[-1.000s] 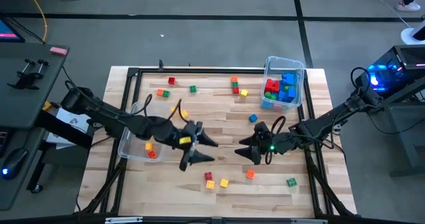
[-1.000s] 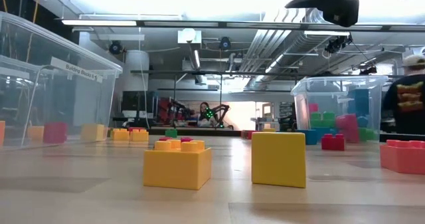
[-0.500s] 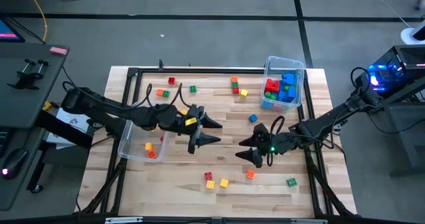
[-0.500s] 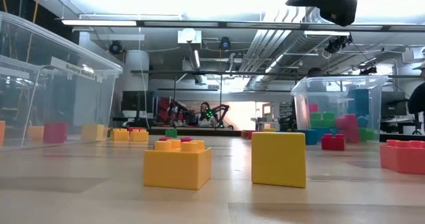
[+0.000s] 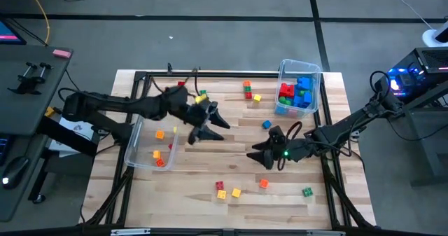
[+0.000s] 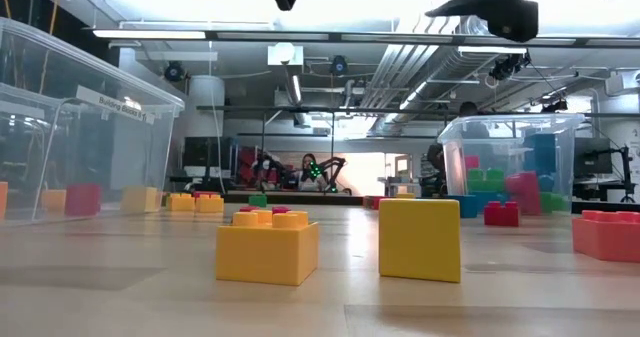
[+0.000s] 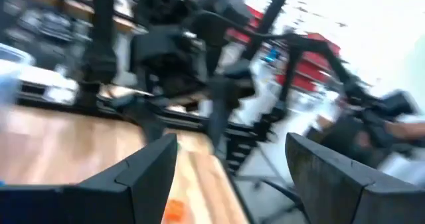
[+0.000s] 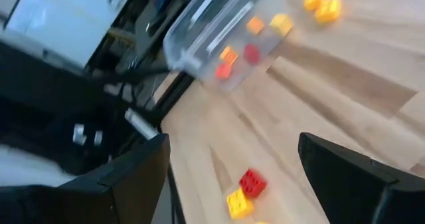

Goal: Sort blocks by size
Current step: Put the small yellow block into the left transparent bin

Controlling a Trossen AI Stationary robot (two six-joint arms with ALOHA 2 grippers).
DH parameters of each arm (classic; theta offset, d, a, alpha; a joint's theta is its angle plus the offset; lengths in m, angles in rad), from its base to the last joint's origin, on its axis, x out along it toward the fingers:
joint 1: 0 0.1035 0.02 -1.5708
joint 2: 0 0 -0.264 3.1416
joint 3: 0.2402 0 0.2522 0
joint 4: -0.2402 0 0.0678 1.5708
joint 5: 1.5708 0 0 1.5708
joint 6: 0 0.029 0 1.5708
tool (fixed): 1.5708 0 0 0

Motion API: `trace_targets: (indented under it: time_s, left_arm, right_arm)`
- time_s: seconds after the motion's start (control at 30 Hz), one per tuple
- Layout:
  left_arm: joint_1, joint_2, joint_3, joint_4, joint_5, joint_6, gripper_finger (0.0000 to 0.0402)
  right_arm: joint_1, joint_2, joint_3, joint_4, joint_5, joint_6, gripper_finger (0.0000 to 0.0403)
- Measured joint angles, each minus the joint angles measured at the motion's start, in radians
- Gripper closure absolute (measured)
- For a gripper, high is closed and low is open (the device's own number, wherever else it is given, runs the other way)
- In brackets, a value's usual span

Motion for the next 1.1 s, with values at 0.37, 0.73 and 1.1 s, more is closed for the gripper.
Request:
trace_targets:
  time_s: [0.37, 0.73, 1.1]
  left_arm:
    - [0.132, -0.083, 0.001, -0.077, 0.243, 0.082, 0.0135]
    - [0.108, -0.077, 0.001, -0.067, 0.207, 0.024, 0.0135]
    - [0.054, -0.077, 0.001, -0.063, 0.054, 0.02, 0.0135]
  right_arm:
    - [-0.05, 0.047, 0.0, 0.002, 0.076, 0.16, 0.0075]
    - [-0.064, 0.188, 0.0, 0.124, -0.169, 0.218, 0.0075]
    - [-0.062, 0.198, 0.0, 0.141, -0.274, 0.192, 0.0075]
